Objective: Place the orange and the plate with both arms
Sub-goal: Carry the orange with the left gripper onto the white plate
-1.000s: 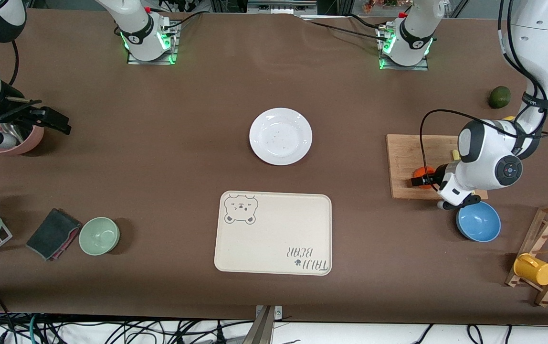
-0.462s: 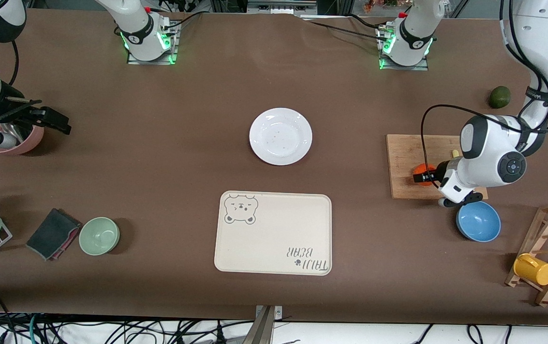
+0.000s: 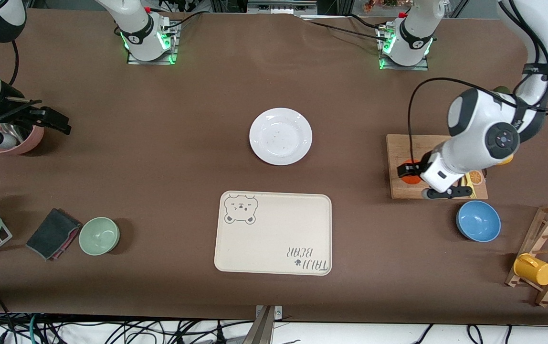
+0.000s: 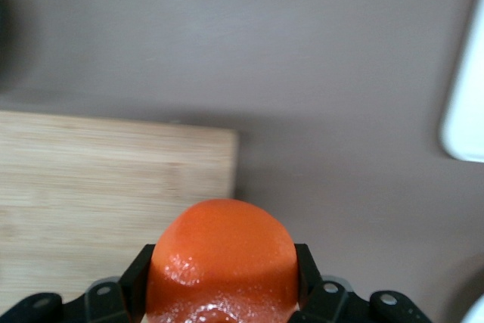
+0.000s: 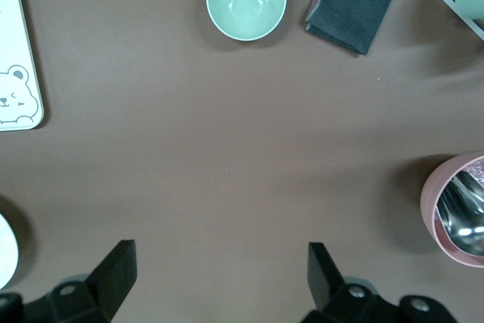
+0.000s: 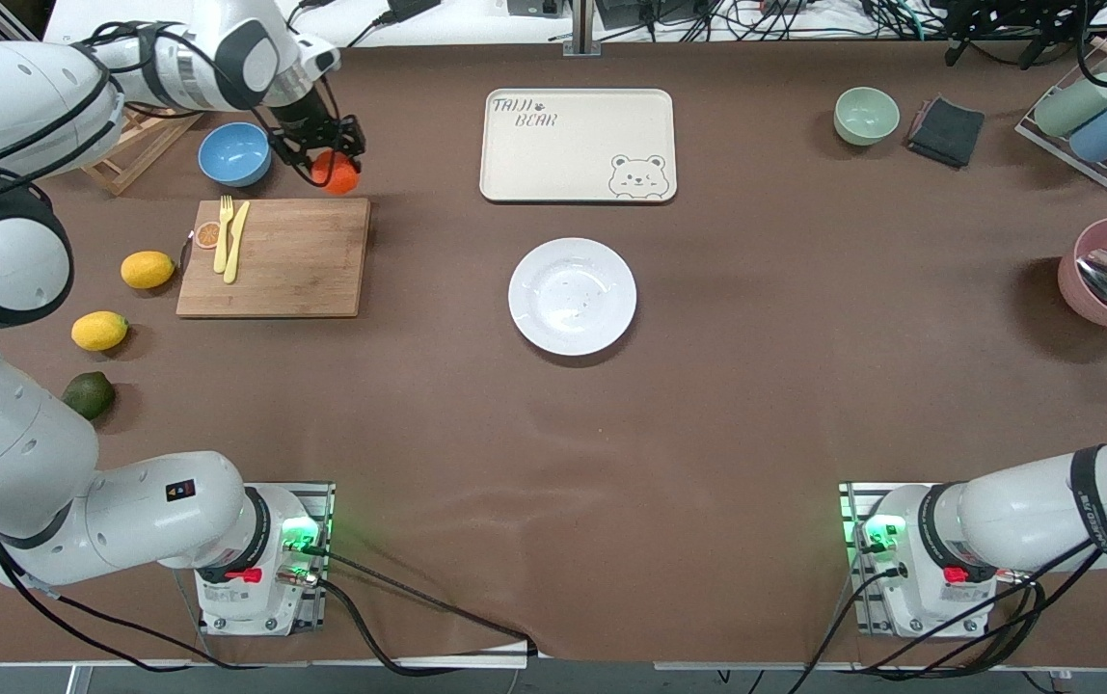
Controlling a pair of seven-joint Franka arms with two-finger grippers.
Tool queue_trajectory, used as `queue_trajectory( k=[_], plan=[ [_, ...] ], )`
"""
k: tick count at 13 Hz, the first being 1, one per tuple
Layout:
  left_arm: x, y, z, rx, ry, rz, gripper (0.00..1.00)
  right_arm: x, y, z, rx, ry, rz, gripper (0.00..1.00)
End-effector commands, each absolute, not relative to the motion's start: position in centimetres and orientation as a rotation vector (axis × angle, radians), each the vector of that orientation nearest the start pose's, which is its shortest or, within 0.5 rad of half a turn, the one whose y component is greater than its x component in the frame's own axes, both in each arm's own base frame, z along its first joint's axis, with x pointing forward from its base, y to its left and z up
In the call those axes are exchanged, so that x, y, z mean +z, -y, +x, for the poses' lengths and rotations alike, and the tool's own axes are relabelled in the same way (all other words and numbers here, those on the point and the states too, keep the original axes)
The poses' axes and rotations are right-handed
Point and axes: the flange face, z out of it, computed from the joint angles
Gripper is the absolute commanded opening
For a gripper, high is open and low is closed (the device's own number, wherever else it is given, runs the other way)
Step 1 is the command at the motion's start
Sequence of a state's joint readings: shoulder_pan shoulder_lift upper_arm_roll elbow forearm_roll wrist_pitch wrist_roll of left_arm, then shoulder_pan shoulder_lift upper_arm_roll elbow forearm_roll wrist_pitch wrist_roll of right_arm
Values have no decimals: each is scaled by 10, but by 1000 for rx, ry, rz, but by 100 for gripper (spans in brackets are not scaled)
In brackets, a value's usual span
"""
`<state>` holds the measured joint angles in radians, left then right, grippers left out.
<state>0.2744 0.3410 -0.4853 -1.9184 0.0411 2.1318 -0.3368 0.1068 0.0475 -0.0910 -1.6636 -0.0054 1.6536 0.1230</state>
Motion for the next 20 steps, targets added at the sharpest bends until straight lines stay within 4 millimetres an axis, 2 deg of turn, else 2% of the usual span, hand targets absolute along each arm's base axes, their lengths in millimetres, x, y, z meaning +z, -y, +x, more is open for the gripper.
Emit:
queue_trajectory(
  k=[1,4,9,11,15,18,19,20],
  plan=[
    [330,179,587,145,282,-3254,0,562,-9,569,96,-168,-3134,100],
    [312,278,550,204,294,-3242,0,562,-9,569,96,-168,-3134,100],
    [295,370,504,279,313,-3227,0,561,-9,570,101,-168,-3135,100],
    [279,412,485,335,356,-3213,0,560,-9,569,104,-168,-3133,100],
    [249,448,473,284,375,-3177,2,560,-9,569,104,-165,-3133,100],
    [223,457,468,308,387,-3203,4,559,-9,570,106,-165,-3133,100],
    [219,461,463,316,372,-3199,9,557,-10,571,113,-163,-3134,100],
    [216,463,463,315,369,-3195,21,556,-10,571,116,-163,-3134,100]
  ],
)
